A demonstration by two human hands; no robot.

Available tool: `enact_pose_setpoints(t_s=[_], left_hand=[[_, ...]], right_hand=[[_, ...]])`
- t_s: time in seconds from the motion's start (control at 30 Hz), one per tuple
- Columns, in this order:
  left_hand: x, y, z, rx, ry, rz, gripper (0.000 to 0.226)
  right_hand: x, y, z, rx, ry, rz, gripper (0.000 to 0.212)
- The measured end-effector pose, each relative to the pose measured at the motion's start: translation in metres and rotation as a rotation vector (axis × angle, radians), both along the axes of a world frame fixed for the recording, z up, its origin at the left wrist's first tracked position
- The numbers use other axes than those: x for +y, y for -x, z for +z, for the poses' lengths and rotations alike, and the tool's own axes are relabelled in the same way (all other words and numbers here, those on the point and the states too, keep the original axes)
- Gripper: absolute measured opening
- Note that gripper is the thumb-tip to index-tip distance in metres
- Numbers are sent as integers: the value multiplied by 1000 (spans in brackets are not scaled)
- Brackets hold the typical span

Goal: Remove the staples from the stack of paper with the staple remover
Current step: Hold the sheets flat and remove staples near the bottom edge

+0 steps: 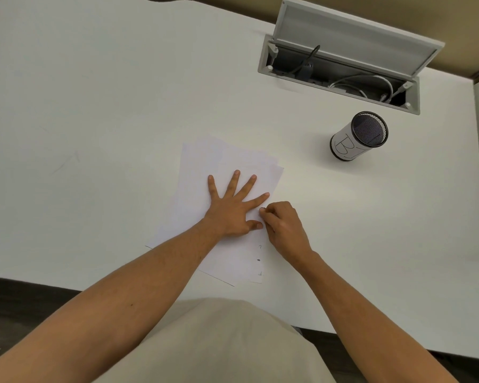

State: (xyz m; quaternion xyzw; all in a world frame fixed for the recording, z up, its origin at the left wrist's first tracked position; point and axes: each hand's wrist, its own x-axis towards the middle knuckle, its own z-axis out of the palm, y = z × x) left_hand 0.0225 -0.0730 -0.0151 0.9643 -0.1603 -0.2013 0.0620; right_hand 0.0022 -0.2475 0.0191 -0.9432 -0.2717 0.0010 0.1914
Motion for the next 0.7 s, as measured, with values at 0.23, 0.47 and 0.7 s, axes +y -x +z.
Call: enact_pose_setpoints(t_s=[0.23,0.47,0.7], left_hand=[[0,-1,3,28,-10,-2,80],[0,-2,3,39,-7,-5,79],[1,-2,4,41,-4,-4,83]], right_hand=[[-9,1,-11,-159,68,140,25],[-10,4,-17,-226,55,199,16],[-9,11,-5,37,-41,-95,17]])
